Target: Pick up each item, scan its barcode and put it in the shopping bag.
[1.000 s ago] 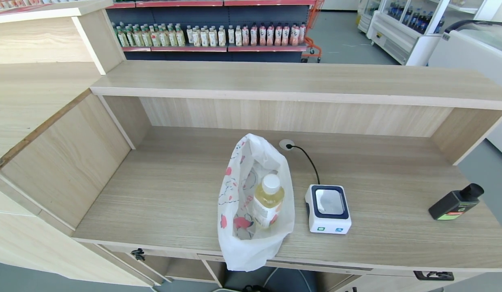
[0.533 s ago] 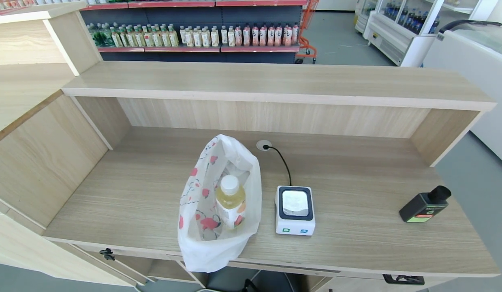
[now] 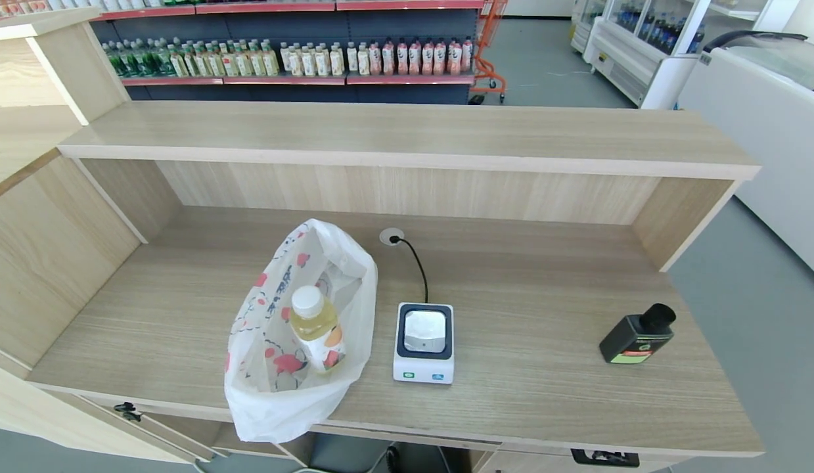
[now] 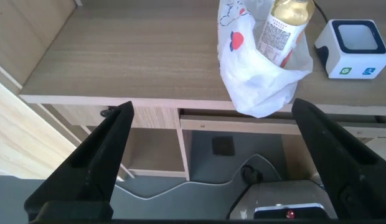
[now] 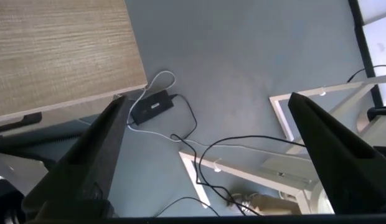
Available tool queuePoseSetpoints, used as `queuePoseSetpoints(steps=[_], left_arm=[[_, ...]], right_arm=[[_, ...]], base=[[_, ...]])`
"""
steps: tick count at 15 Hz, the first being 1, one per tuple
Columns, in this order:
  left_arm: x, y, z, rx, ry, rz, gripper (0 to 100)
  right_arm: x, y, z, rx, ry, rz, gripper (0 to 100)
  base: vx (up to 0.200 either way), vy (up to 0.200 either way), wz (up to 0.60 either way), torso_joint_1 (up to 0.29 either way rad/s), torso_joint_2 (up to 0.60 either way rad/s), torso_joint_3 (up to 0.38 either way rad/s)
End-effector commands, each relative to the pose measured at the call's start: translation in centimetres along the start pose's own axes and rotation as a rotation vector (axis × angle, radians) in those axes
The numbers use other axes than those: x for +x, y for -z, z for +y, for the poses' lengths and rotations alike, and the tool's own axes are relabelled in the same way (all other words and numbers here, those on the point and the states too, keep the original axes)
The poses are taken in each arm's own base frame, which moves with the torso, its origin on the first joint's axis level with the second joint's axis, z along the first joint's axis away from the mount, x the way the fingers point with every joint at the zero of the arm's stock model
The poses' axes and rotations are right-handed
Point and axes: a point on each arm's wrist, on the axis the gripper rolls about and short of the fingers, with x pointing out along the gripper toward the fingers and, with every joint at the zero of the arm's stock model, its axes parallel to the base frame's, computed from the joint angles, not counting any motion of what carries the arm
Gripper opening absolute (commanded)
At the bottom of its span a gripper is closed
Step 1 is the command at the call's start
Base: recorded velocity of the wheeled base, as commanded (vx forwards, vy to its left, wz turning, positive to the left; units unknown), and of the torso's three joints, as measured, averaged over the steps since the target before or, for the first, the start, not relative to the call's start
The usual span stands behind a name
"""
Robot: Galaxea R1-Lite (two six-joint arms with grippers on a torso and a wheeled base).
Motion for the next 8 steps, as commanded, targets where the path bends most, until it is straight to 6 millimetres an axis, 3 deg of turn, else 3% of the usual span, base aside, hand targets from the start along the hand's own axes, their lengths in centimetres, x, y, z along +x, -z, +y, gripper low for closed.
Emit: queuePoseSetpoints(steps=[1,7,8], left_arm=[[0.00,0.00,0.00,-0.001,0.001,-0.001,100],[0.00,0.00,0.00,0.002,-0.001,0.000,100],[0.00,0.00,0.00,0.001,-0.001,0.000,100]], right_arm=[[-0.33,-0.14,-0.07,0.000,0.009,-0.026,100],[-0.21,-0.28,-0.14,-0.001,0.011,-0.023,100],[-0.07,-0.49,-0.20,-0.002,0.009,-0.022,100]], base=[[0.000,0.000,0.00,0.000,0.00,0.000],[-0.200,-0.200,0.00,0.005,0.00,0.000],[0.000,-0.200,0.00,-0.002,0.00,0.002]])
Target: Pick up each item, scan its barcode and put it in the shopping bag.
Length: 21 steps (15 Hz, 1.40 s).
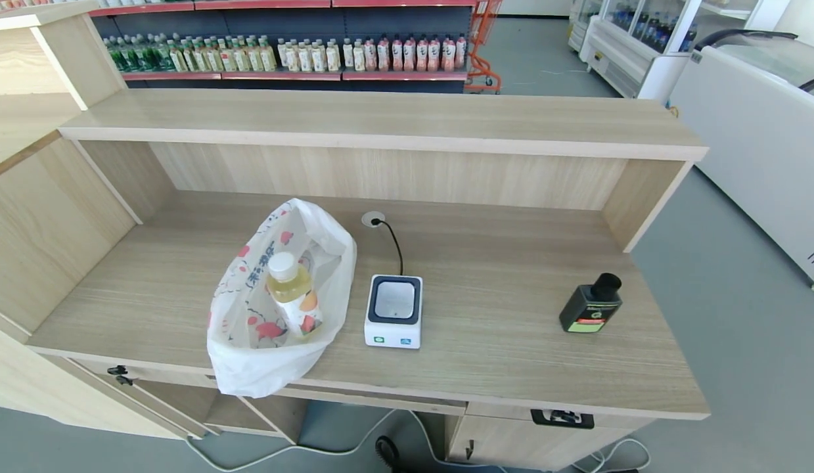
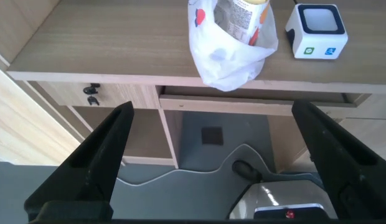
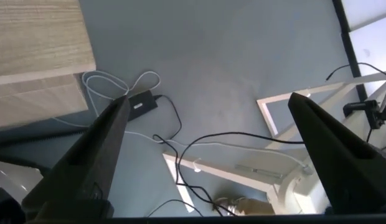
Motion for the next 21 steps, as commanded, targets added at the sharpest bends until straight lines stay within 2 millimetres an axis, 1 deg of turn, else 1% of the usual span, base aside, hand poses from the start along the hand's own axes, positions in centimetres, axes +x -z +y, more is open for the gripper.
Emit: queuePoseSetpoints(steps=[1,3,4,5,7,8,10,13,16,18,19,21], left_arm=[[0.0,0.0,0.0,-0.002,-0.001,0.000,100],[0.0,0.0,0.0,-0.002,0.001,-0.001,100],[0.0,0.0,0.0,0.000,0.001,-0.001,100],[0.0,0.0,0.0,0.001,0.001,-0.001,100],[0.0,0.0,0.0,0.000,0.001,-0.001,100],[0.0,0.0,0.0,0.000,0.001,-0.001,100],[0.0,0.0,0.0,-0.002,0.001,-0.001,100],[0.0,0.0,0.0,-0.002,0.001,-0.001,100],[0.0,0.0,0.0,-0.002,0.001,-0.001,100],[0.0,0.0,0.0,-0.002,0.001,-0.001,100],[0.0,0.0,0.0,-0.002,0.001,-0.001,100],[0.0,0.0,0.0,-0.002,0.001,-0.001,100]], right_arm=[[0.5,-0.5,-0.2,-0.001,-0.001,0.010,100],[1.5,-1.6,-0.6,0.000,-0.004,0.018,100],[1.7,-1.8,-0.6,0.001,-0.006,0.016,100],[2.2,-2.5,-0.9,0.002,-0.011,0.008,100],[2.7,-3.2,-1.0,0.007,-0.024,-0.003,100],[2.9,-3.5,-1.0,0.017,-0.067,-0.022,100],[2.8,-3.6,-0.8,0.023,-0.126,-0.052,100],[2.4,-3.1,-0.7,0.018,-0.127,-0.046,100],[2.6,-3.1,0.1,-0.008,-0.183,-0.041,100],[3.2,-3.1,0.6,-0.020,-0.222,-0.019,100],[3.8,-3.2,1.2,-0.047,-0.264,-0.007,100],[6.0,-4.4,2.0,-0.091,-0.316,-0.018,100]], base=[[0.000,-0.200,0.00,0.002,0.00,0.012],[0.000,0.000,0.00,0.000,0.00,0.000],[0.000,0.000,0.00,0.000,0.00,0.000],[0.000,-0.200,0.00,0.017,0.01,0.002],[0.200,-0.200,0.00,-0.005,0.00,0.002],[0.000,0.000,0.00,0.000,0.00,0.000],[0.000,0.000,0.00,0.000,0.00,0.000],[0.000,0.000,0.00,0.000,0.00,0.000],[0.000,0.000,0.00,0.000,0.00,0.000],[0.000,0.000,0.00,0.000,0.00,0.000],[0.000,0.000,0.00,0.000,0.00,0.000],[0.000,0.000,0.00,0.000,0.00,0.000]])
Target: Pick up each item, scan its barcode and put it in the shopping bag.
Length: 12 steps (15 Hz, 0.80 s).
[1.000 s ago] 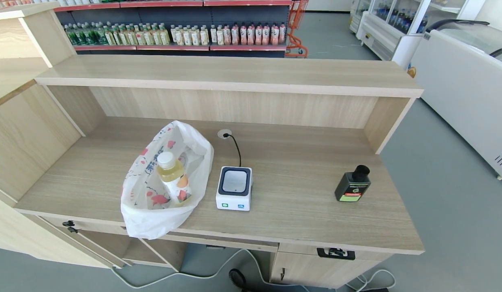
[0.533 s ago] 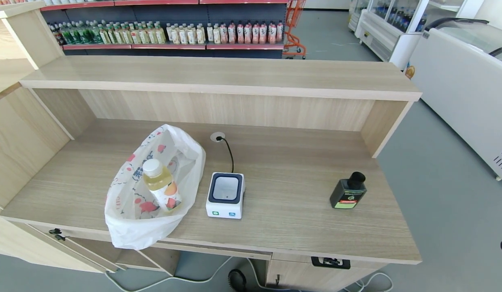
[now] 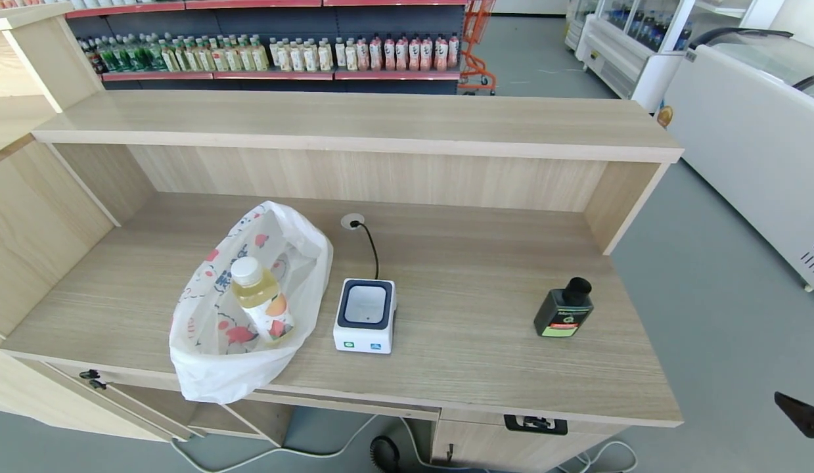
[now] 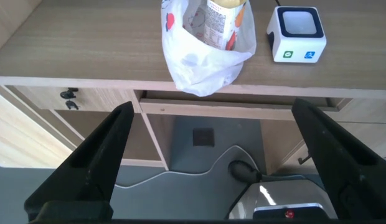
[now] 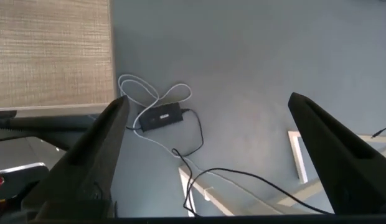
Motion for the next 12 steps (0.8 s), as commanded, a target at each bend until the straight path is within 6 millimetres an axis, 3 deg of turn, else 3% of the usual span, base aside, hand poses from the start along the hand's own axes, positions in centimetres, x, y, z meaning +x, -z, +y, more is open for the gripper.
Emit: queuePoseSetpoints(steps=[1,7,12], left_arm=[[0.0,0.0,0.0,0.000,-0.001,0.000,100],[0.0,0.0,0.0,0.000,-0.001,0.000,100],[0.0,0.0,0.0,0.000,-0.001,0.000,100]], right_arm=[[3.7,-1.4,1.0,-0.053,-0.136,-0.005,100],[8.2,-4.6,4.5,-0.144,-0.356,-0.075,100],[12.4,-5.7,5.6,-0.275,-0.451,-0.110,100]], base=[[0.000,0.000,0.00,0.000,0.00,0.000],[0.000,0.000,0.00,0.000,0.00,0.000],[0.000,0.000,0.00,0.000,0.00,0.000]])
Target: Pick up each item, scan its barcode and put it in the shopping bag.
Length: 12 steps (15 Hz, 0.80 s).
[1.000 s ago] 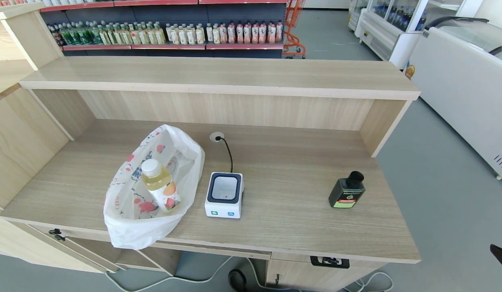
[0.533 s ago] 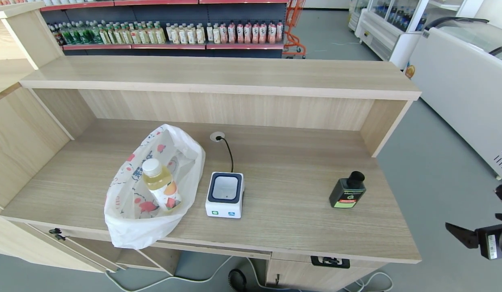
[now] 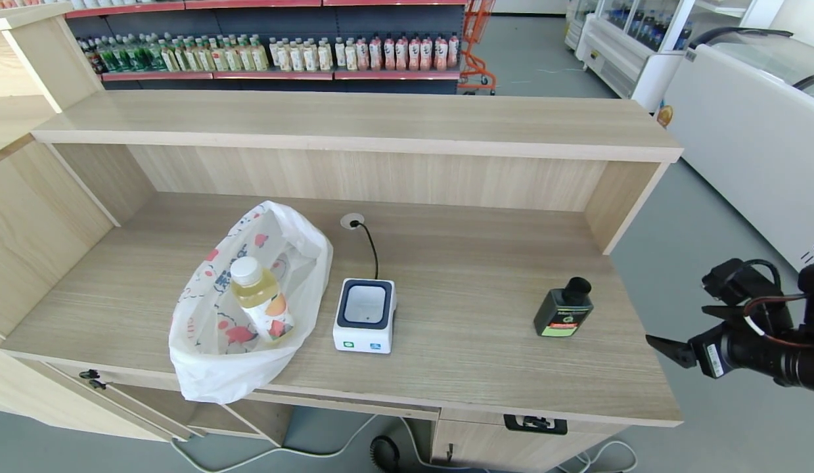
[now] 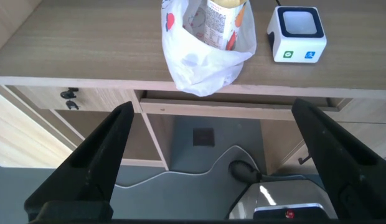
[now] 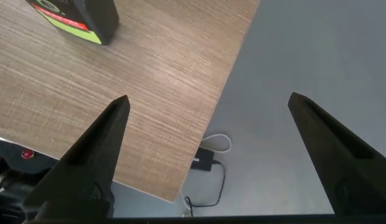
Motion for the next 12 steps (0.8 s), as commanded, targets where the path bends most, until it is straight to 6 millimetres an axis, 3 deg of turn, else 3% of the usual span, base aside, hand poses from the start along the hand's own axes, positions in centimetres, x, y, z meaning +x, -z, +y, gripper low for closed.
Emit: queuePoseSetpoints(steps=[1,6,12], left_arm=[[0.0,0.0,0.0,0.000,0.000,0.000,100],[0.0,0.0,0.0,0.000,0.000,0.000,100],[0.0,0.0,0.0,0.000,0.000,0.000,100]], right_arm=[[2.8,0.5,0.0,-0.019,-0.062,0.032,100],[5.3,-0.8,1.5,-0.070,-0.203,-0.039,100],[7.1,-0.6,2.8,-0.218,-0.285,-0.063,100]], base=[[0.000,0.000,0.00,0.000,0.00,0.000],[0.000,0.000,0.00,0.000,0.00,0.000],[0.000,0.000,0.00,0.000,0.00,0.000]])
